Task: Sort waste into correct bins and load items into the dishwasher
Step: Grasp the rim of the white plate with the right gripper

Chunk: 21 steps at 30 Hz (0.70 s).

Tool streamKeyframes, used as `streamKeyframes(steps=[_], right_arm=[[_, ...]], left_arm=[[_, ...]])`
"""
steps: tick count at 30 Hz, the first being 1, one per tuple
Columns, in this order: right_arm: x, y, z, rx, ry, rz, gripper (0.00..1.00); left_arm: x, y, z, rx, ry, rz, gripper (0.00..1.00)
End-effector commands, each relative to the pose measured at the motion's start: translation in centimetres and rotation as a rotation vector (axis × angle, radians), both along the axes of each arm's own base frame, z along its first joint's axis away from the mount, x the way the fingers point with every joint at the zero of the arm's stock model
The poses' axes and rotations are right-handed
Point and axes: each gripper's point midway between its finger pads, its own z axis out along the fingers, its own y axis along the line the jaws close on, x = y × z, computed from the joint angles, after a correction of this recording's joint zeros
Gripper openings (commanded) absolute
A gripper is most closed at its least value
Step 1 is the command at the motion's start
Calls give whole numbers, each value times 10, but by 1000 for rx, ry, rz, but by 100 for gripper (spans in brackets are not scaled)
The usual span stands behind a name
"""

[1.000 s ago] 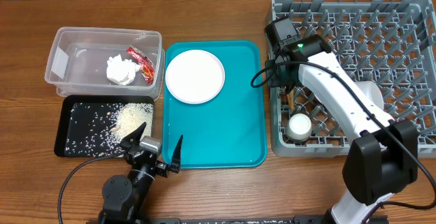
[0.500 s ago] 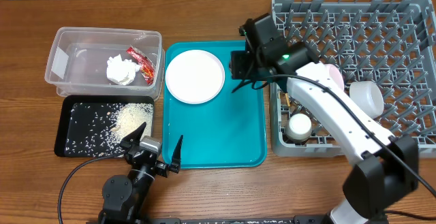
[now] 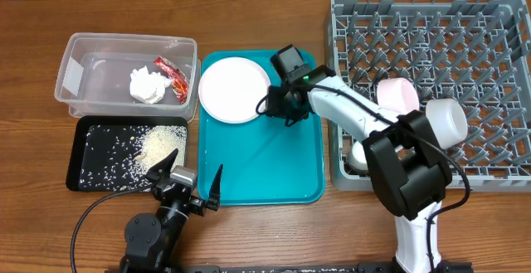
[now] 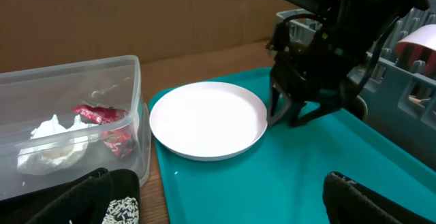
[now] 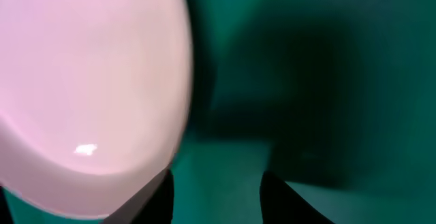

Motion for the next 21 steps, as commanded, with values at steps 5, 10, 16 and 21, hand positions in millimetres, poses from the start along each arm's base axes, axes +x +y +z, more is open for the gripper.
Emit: streamKeyframes(steps=[5,10,16,21], right_arm=[[-14,16,-11,-15,25,-14,38],[-9,16,-10,-12,7,-21,37],[-10,20,-7,34,41,-57,54],[-9,32,9,100,18,-9,60]], left_arm=[[0,-1,1,5,-9,-7,100],[0,-1,1,5,-9,-7,100],[0,-1,1,5,-9,-7,100],[-1,-1,1,5,-9,-7,100]])
